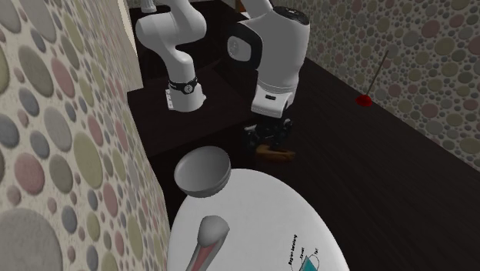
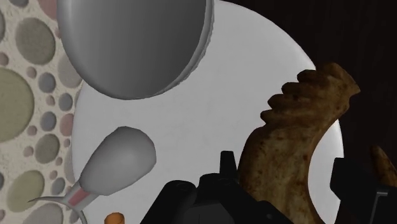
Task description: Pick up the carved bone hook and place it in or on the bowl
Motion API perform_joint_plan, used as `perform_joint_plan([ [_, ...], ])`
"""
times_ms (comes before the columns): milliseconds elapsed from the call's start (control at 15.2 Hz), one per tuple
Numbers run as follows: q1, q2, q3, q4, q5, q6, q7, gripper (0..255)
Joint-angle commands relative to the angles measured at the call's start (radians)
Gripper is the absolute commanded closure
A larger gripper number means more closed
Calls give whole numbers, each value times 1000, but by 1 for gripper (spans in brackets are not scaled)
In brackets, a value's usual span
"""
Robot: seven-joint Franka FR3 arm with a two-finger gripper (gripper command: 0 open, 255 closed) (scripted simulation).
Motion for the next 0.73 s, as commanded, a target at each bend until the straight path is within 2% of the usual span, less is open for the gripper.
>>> perform_joint_plan([
  [0, -25, -51, -13, -64, 12, 21, -44, 255],
  [660, -141, -253, -131, -305, 46, 96, -295, 255],
])
